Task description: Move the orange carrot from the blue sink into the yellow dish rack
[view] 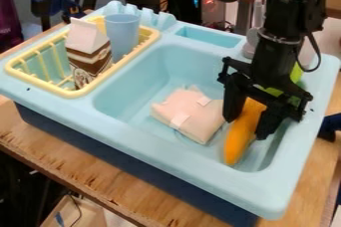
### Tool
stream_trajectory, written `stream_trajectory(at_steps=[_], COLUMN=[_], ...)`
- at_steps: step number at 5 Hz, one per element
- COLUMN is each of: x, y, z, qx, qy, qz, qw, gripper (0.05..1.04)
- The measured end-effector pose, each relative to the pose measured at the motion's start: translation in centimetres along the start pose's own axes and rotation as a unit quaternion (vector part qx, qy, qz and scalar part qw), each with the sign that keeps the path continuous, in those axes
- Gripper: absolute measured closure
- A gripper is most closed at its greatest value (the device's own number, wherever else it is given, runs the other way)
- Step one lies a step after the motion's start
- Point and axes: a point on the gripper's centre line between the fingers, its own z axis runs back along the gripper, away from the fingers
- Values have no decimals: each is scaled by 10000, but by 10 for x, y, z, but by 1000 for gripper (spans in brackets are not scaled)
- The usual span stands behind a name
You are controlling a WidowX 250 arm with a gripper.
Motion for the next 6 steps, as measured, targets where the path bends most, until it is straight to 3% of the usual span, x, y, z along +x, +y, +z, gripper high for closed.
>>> stream_trajectory(at_steps=[1,2,4,5,6], x=[2,-1,-3,-10,-23], y=[0,6,7,9,4], z=[-3,-9,-3,19,51], qx=[-241,-540,-636,-548,-506], qy=[-184,-382,-499,-709,-1082], qz=[-191,-339,-615,-720,-861], qw=[9994,9972,9948,9934,9891], gripper=[682,822,941,973,978])
